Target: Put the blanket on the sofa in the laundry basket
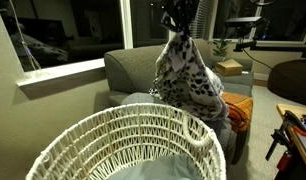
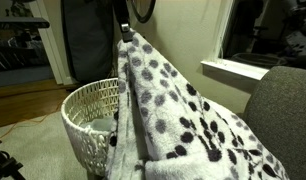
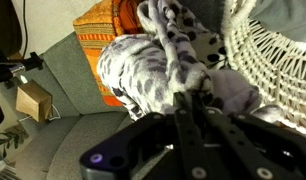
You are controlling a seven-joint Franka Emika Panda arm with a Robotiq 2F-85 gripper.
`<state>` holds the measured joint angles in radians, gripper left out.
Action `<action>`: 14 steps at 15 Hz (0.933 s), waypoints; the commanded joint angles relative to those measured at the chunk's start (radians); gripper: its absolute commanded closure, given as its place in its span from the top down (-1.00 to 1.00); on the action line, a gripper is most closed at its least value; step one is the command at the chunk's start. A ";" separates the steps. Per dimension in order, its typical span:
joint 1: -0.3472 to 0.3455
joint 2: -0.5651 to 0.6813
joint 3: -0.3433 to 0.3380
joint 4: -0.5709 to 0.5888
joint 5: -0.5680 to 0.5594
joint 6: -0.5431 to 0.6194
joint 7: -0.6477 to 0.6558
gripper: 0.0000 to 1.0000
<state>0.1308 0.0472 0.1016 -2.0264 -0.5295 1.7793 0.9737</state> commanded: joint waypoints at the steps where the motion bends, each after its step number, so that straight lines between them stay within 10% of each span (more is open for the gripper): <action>1: 0.016 -0.036 0.021 0.001 0.002 -0.003 -0.041 -0.94; 14: 0.068 -0.008 0.081 0.050 -0.001 -0.025 -0.075 -0.94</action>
<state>0.1760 0.0479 0.1669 -2.0050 -0.5295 1.7790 0.9235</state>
